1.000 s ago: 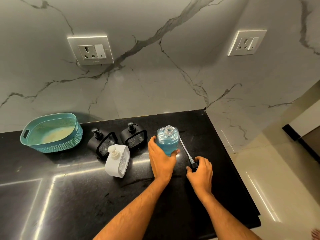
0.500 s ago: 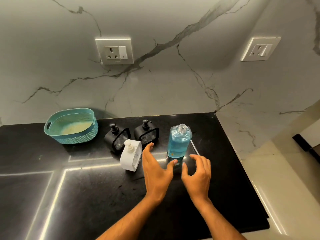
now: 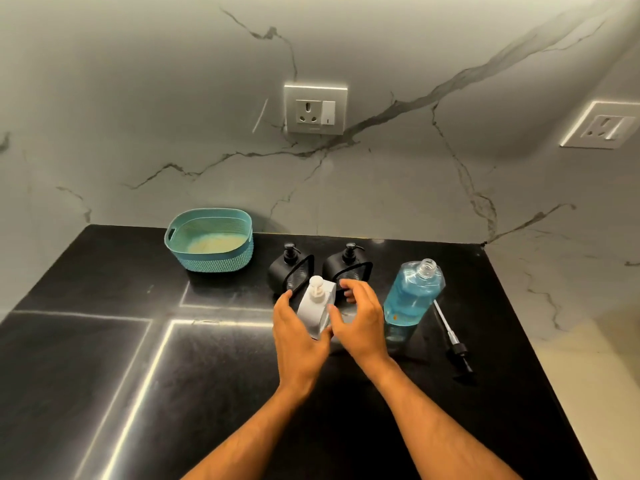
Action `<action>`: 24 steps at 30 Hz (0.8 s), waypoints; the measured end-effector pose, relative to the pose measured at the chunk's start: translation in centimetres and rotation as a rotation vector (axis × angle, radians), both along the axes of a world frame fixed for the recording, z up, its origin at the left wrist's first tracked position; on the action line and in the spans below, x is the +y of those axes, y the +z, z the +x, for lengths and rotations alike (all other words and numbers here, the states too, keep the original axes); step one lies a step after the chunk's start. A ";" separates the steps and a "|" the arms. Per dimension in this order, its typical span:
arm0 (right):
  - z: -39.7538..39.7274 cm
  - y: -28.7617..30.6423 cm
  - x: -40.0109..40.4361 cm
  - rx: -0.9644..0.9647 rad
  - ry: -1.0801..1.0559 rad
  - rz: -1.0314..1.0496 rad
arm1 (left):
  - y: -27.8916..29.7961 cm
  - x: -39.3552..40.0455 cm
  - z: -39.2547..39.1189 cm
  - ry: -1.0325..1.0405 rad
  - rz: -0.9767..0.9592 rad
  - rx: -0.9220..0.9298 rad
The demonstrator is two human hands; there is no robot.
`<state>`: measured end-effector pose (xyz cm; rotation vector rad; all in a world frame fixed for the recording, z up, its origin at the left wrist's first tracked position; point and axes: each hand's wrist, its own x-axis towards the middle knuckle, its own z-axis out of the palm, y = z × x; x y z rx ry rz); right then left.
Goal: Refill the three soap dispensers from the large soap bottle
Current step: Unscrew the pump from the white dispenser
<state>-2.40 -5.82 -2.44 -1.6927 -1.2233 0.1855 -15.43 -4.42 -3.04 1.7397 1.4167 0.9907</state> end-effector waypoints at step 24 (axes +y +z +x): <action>-1.0 3.7 2.1 -0.121 -0.044 -0.023 | 1.2 1.9 -1.7 -0.287 0.021 -0.219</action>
